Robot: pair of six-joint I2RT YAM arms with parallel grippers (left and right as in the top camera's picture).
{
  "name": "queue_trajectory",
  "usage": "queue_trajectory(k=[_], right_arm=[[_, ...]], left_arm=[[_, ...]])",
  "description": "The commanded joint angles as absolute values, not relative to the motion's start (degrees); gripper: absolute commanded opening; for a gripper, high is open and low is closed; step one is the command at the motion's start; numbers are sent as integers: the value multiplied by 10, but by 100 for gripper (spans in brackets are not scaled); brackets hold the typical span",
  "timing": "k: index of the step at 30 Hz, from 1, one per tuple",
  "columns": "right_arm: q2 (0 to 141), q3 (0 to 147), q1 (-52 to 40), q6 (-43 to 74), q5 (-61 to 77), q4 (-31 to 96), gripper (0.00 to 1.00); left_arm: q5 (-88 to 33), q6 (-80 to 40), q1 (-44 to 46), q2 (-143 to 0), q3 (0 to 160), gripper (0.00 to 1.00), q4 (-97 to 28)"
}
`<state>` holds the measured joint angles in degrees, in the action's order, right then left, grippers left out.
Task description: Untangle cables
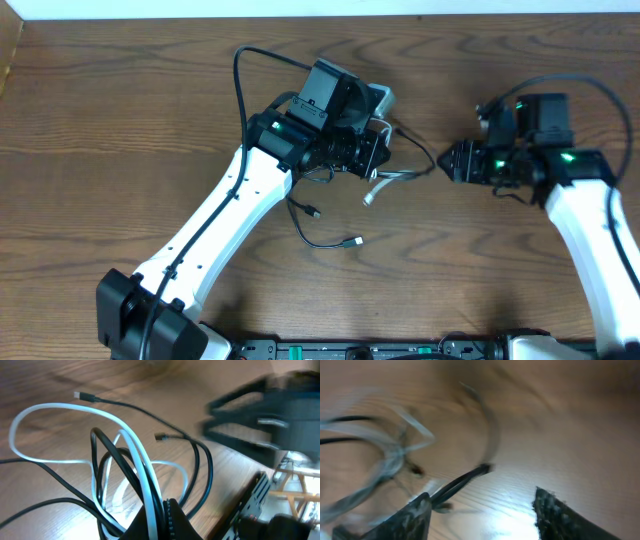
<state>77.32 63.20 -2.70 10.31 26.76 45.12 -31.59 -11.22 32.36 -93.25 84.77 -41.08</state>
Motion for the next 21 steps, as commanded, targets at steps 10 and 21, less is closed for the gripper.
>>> queue_trajectory(k=[10,21], right_arm=[[701,646,-47,170,349,445,64],[769,636,-134,197,351,368,61]], left_arm=[[-109,-657,321,-936,846,8,-409],[-113,-910,321,-935,846,8,-395]])
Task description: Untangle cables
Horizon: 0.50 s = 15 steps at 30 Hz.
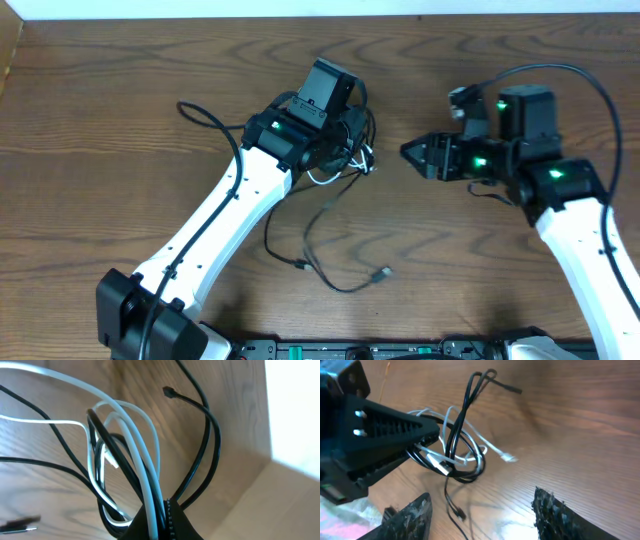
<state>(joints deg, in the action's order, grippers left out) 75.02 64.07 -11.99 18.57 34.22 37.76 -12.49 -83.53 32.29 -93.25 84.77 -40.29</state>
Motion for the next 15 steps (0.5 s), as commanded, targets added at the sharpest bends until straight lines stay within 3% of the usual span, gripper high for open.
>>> queue_trajectory(k=[1,4,11,15], right_arm=[[777,636,-138,197,351,362,61],[804,636,-154,197,350,346,60],[853,636,-193,131,347,306,61],[878,636,-208,126,346,276,61]], left_arm=[[-113,-910,321,-935,846,8,-388],[-102,-930,319,-935,846,8,-369],[-94,-1105,287,-935,846,7,-400],[-96,-1120,279,-935,846,7,-428]])
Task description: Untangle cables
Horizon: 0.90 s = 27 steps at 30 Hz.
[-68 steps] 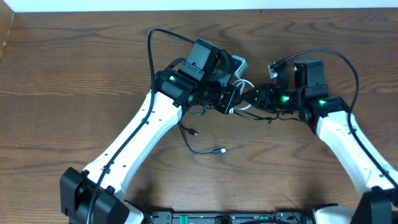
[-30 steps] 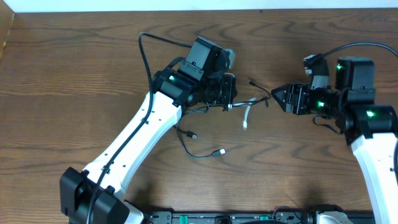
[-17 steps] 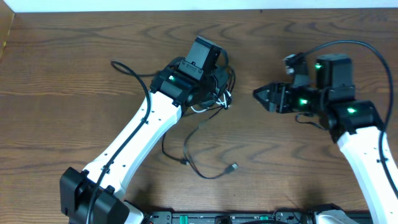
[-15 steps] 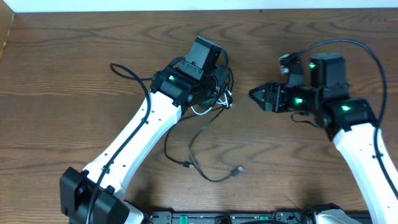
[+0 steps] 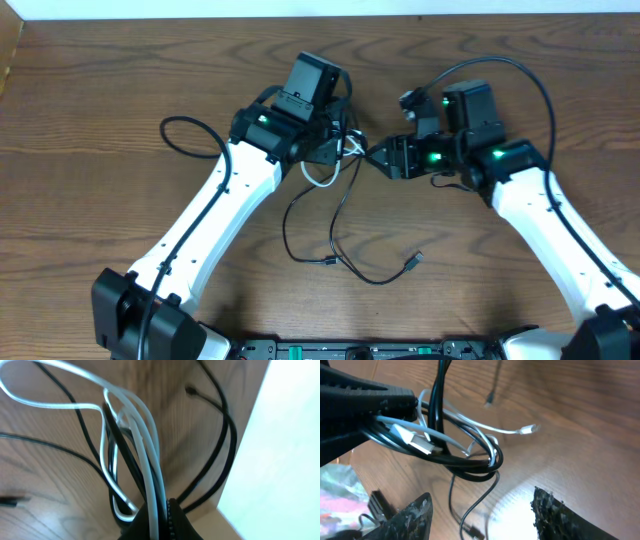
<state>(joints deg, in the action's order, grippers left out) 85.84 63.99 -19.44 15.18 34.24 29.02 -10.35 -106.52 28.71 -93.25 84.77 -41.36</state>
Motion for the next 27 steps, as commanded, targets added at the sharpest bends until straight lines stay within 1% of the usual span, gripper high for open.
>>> queue_trajectory(k=[1,7,8,11,13,16,17,18,19,20,21,23,27], right_arm=[[884,636,-211,126,346,265,61],[919,636,-237,117,346,229,55],[927,636,-242,117,343,221,52],[937,636,-244,133,322,198,40],[938,636,-244,156,301,182,36],[938,636,-244,169,288,157,35],[938,636,-245,169,287,152,30],[938,636,-245,169,284,152,23],[938,636,-245,171,273,158,11],[938,636,-245,175,264,164,4],[938,636,-245,176,257,175,1],[938,636,-242,176,254,193,1],[937,636,-228,175,260,239,1]], left_arm=[[-96,-1120,279,-935,846,7,-433],[-96,-1120,279,-935,846,8,-447],[-96,-1120,279,-935,846,7,-449],[-96,-1120,279,-935,846,8,-456],[-96,-1120,279,-935,846,7,-461],[-100,-1120,279,-935,846,8,-463],[-102,-1120,279,-935,846,7,-463],[-102,-1120,279,-935,846,8,-463],[-102,-1119,279,-935,846,8,-465],[-102,-1119,279,-935,846,7,-470],[-101,-1117,279,-935,846,7,-477],[-89,-1109,279,-935,846,8,-492],[-24,-1074,279,-935,846,8,-535]])
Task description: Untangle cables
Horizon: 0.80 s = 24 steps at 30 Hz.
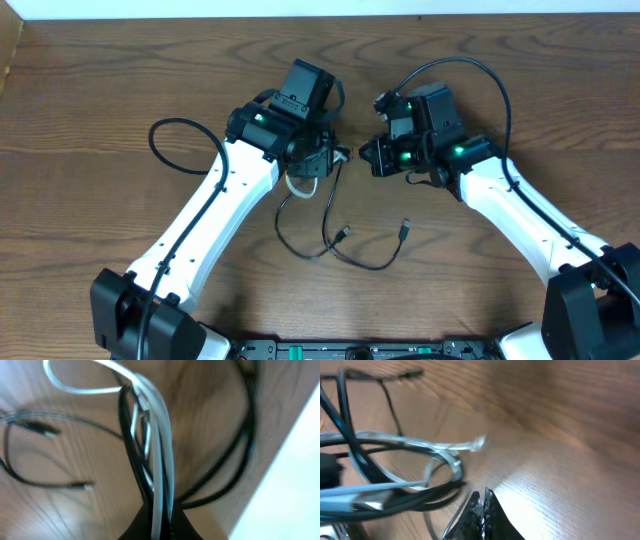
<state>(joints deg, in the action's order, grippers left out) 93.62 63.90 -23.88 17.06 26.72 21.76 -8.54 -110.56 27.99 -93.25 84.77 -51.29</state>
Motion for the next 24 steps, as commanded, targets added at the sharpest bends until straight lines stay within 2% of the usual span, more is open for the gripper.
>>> queue_trajectory(k=[1,6,9,11,12,14,17,18,22,24], right_arm=[[936,636,-225,174,264,250,1],[936,636,-220,144,316,275,2],[933,636,-218,143,326,278,12],[928,636,-209,143,326,283,20],[925,636,-201,143,326,286,22],[913,636,-175,143,326,299,25],[888,636,-133,140,327,328,29],[880,636,-119,134,327,339,31],[857,636,-77,117,325,376,38],[852,636,-59,115,323,391,42]], left_arm=[[-16,-1059,279,-935,846,8,-543],[-6,-923,280,-935,846,8,-551],[-9,-835,282,-936,846,8,-550],[-9,-728,286,-936,846,8,-539],[-13,-646,290,-936,846,11,-522],[-55,-459,304,-936,846,15,-491],[-99,-300,326,-936,846,17,-484],[-99,-274,333,-936,846,21,-488],[-98,-194,352,-939,846,22,-494],[-98,-171,357,-942,846,26,-494]])
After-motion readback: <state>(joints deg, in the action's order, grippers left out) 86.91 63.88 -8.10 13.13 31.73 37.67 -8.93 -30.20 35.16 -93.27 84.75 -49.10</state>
